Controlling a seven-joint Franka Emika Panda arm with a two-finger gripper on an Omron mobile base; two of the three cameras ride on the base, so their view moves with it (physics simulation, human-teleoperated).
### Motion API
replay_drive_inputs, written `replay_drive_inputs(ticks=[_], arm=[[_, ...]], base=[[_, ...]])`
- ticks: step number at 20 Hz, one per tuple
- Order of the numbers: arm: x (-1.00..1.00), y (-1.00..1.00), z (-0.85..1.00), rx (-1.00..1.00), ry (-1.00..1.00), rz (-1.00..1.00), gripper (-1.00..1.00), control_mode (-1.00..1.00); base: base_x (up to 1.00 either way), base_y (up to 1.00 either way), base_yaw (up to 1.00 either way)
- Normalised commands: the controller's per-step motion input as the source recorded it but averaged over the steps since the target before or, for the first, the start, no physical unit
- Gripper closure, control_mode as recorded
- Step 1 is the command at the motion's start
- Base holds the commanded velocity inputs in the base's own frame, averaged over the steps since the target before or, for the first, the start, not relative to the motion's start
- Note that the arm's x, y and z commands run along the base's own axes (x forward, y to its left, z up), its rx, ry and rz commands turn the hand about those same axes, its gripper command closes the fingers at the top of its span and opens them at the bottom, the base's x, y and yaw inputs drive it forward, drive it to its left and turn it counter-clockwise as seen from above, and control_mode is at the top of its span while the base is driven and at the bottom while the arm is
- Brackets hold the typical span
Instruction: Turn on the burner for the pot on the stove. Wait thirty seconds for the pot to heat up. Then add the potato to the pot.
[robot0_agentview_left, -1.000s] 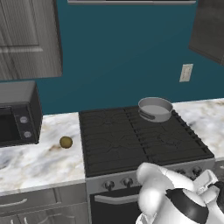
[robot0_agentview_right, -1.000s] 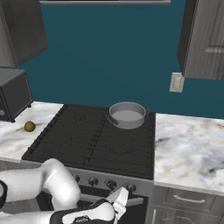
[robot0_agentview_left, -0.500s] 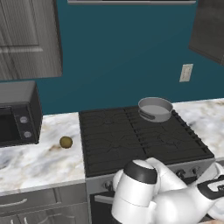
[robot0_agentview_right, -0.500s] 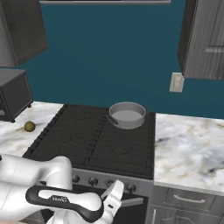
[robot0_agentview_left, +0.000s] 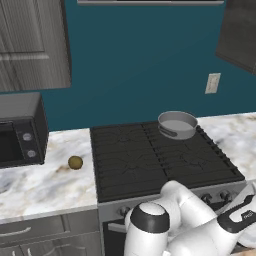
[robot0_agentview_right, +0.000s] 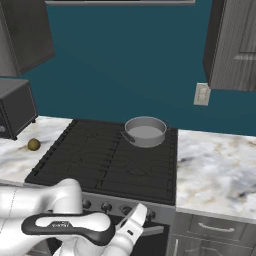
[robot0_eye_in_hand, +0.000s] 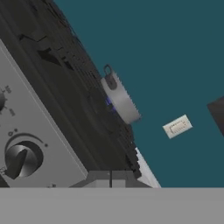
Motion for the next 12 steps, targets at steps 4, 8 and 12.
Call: replay_drive_inputs(ticks=[4, 8, 12], arm=[[-0.01, -0.08, 0.0, 0.0, 0.0, 0.0, 1.0, -1.0], [0.0, 0.0, 0.0, 0.0, 0.0, 0.0, 1.0, -1.0], [0.05, 0.0, 0.0, 0.0, 0.0, 0.0, 1.0, -1.0]], base=[[0.0, 0.0, 0.0], [0.0, 0.0, 0.0], [0.0, 0.0, 0.0]])
